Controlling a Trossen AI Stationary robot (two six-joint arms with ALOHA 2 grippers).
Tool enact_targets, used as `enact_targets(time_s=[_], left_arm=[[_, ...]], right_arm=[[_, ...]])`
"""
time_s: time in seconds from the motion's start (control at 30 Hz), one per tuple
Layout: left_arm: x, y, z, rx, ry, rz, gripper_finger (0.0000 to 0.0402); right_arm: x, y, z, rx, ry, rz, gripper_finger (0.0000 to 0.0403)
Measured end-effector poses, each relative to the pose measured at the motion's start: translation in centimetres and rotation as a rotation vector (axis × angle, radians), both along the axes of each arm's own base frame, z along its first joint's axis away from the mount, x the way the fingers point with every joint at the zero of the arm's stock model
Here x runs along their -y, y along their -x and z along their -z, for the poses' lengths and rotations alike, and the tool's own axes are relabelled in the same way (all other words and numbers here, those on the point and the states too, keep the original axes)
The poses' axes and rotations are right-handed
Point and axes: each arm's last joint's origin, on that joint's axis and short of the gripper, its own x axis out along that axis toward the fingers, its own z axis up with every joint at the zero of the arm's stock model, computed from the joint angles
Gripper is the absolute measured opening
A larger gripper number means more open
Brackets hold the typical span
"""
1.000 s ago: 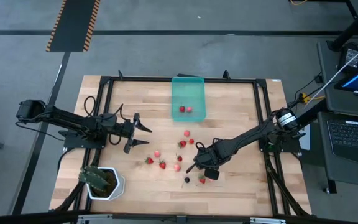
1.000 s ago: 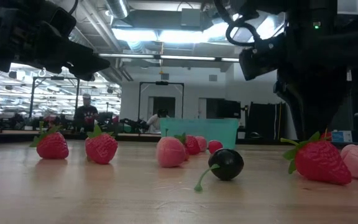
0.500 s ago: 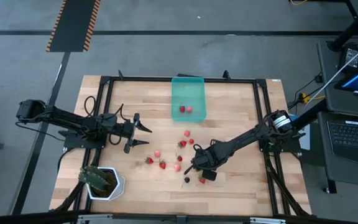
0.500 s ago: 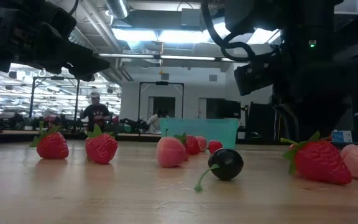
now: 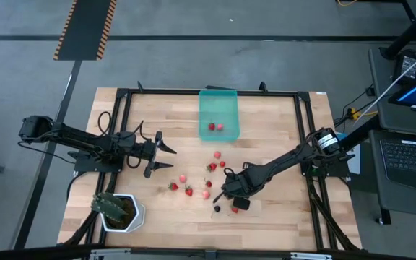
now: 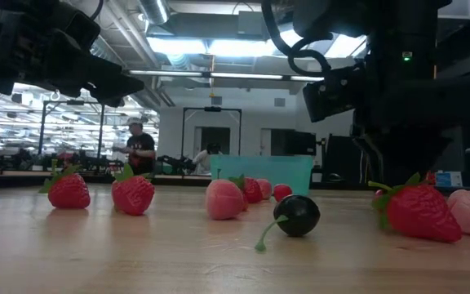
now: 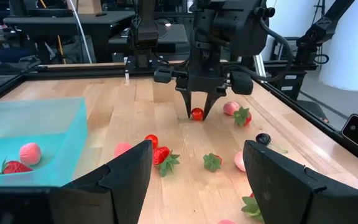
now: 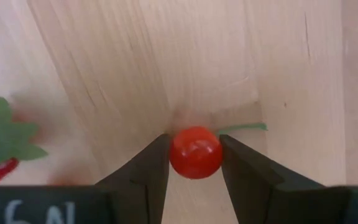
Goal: Pick and placing Produce into tupperware
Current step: Put the red cherry into the blue bin
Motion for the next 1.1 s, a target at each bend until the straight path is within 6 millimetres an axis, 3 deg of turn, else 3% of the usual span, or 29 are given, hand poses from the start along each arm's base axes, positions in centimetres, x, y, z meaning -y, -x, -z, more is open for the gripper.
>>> enact_targets(time_s=[0.3,0.87,1.1], left_arm=[[0.0,0.0,0.0,0.0,0.0,0.0,0.0245],[0.0,0.0,0.1,-0.008,0.0,0.0,0.0245],[0.0,0.0,0.1,-0.008,0.0,0.0,0.0245]], right_arm=[[0.3,-0.2,0.0,0.008,-0.002,0.021,0.0116],[0.6,-0.3,-0.1,0.008,-0.005,0.023,0.0116],[0.7,-0.1,-2.1,0.077,-0.021,0.018,0.0116]])
